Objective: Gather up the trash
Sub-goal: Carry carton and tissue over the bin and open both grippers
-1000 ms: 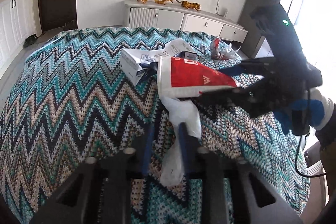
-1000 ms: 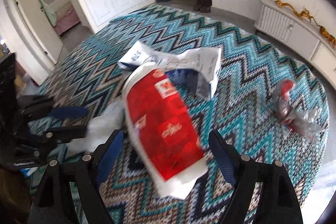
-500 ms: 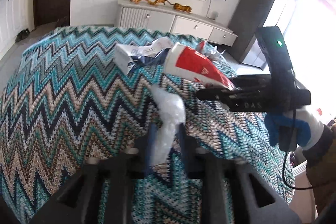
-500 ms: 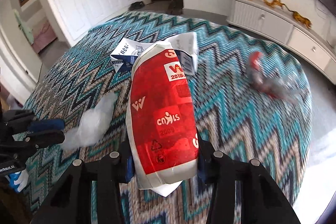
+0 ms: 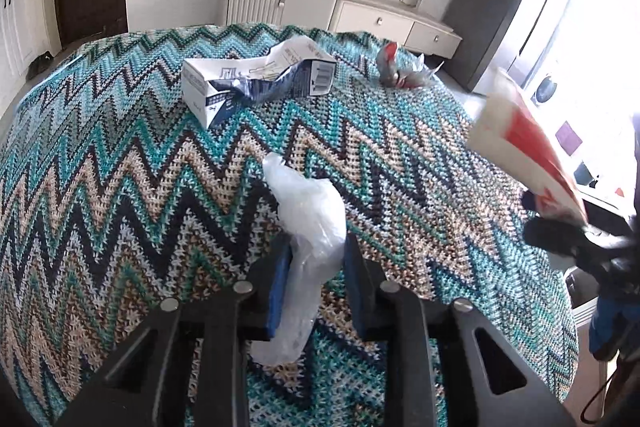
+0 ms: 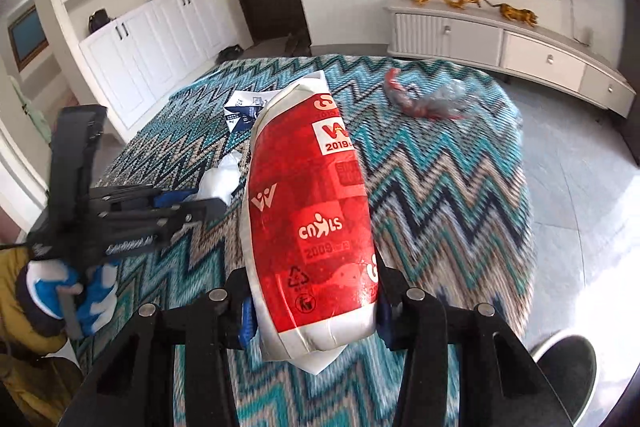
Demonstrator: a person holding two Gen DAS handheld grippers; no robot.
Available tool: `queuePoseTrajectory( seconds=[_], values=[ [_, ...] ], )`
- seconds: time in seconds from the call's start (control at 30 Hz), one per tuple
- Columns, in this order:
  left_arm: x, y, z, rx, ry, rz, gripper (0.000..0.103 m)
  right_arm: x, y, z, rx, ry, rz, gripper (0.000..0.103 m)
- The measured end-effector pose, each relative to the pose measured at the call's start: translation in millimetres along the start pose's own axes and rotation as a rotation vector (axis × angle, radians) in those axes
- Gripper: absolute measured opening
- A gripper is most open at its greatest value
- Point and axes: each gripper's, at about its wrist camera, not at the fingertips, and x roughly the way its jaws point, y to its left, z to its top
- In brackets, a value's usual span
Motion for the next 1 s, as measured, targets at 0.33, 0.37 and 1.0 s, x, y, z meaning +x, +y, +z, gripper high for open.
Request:
queuePoseTrajectory(
  seconds=[0.33, 0.37, 1.0],
  values=[
    [-39.9, -29.8, -2.9, 0.049, -0.052, -0.045, 0.023, -70.8, -28.7, -51.1, 0.105, -0.11, -0.072, 0.043],
    [-43.1, -37.1, -0.9, 0.062, -0.055, -0.058, 0.023, -77.0, -33.9, -56.8, 0.121, -0.119, -0.08, 0.043],
    [8.2, -312.1, 25.7, 0.479, 0.07, -0.313, 0.023, -158.4, -205.3, -201.4, 0.56, -0.127, -0.347, 0.043]
  ],
)
